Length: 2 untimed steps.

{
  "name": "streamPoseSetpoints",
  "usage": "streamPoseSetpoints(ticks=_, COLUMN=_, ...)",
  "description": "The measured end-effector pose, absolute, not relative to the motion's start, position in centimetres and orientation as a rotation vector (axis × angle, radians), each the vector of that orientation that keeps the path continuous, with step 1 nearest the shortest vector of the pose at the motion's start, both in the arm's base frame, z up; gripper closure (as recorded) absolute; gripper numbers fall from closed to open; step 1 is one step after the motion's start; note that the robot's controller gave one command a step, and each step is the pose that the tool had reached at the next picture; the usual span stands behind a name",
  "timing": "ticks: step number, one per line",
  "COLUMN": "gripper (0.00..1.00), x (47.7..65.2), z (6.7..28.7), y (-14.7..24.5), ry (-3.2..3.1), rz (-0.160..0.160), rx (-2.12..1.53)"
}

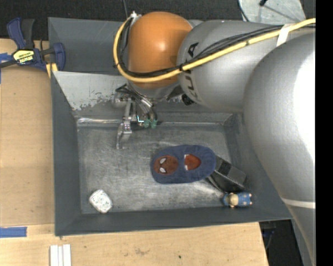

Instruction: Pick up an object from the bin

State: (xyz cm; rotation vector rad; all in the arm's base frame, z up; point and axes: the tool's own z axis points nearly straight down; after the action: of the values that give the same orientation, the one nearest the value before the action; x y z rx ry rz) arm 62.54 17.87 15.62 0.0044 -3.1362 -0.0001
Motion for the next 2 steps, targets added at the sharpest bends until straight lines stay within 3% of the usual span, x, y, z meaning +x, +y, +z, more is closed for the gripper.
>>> streamPoseSetpoints(ticks=1, gripper=0.0, x=59.6, z=7.2, y=8.5, ry=-3.149, rz=-0.008, rx=0.071)
streamPoseSetpoints(ticks=2, gripper=0.0, x=54.5, z=7.4, y=10.7, ry=-3.157, rz=-0.005, rx=0.003)
